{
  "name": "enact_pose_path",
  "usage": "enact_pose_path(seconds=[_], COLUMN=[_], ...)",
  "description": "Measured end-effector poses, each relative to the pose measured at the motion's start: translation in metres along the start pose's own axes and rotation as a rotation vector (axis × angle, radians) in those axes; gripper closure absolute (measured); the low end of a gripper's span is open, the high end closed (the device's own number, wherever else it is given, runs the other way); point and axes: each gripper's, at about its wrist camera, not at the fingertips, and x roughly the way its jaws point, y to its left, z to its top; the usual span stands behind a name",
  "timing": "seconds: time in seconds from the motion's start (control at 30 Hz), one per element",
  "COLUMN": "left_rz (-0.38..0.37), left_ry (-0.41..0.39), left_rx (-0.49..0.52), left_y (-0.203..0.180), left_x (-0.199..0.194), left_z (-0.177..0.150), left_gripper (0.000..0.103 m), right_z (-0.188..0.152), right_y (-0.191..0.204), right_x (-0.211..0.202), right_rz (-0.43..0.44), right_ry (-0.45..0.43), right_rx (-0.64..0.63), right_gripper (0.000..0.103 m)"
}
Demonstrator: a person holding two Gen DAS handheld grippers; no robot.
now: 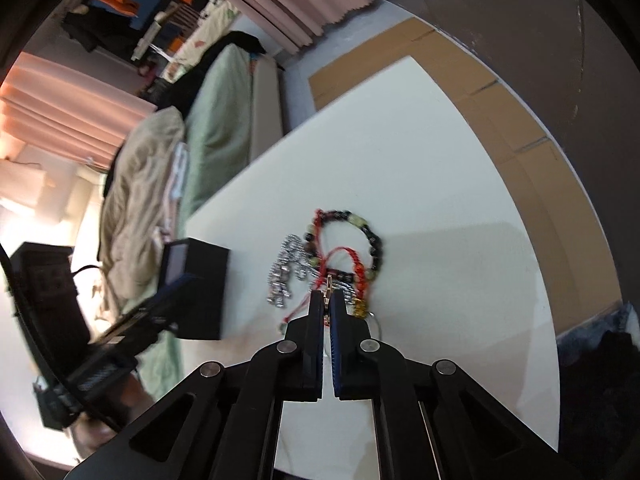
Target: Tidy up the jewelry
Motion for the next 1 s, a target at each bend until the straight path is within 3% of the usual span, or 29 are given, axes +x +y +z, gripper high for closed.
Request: enact_pose_path(seconds=[0.2, 0.33, 0.67, 0.73, 0.77, 0.9, 1.0], left_rz=[0.077, 0.104, 0.207, 0.254, 0.263, 0.225, 0.198], left_ry=[0.058, 0.097, 0.180, 0.165, 0.164, 0.175, 0.135], left_rx=[0.029, 0.040, 0.094, 0.130, 0.134, 0.092, 0.090], left_y=[-0.008, -0.012, -0.019, -0.022, -0.022, -0.009, -0.007], left_x=[0.028, 0.044, 0.076, 0.077, 0.077, 0.070, 0.051], left_z=[0.005, 0.005, -0.004, -0.007, -0.007, -0.003, 0.002], left_gripper=[0.048, 0.058, 0.059, 0.081, 0.085, 0.088, 0.088], right_z=[0.001, 0.005, 0.007, 0.008, 0.008, 0.008, 0.006], right_y=[-0.003, -0.007, -0.008, -0.005, -0.005, 0.004, 0.010], right_x=[-0.010, -0.020, -0.029, -0.031, -0.031, -0.034, -0.035], right_rz=[0.015, 0.024, 0.041, 0.047, 0.048, 0.057, 0.065], right_ry=[-0.033, -0.055, -0.073, -0.075, -0.077, -0.085, -0.086], right_rx=[0.017, 0.028, 0.039, 0.037, 0.035, 0.026, 0.019], right_gripper=[0.098, 0.098, 0.098, 0.098, 0.098, 0.098, 0.098])
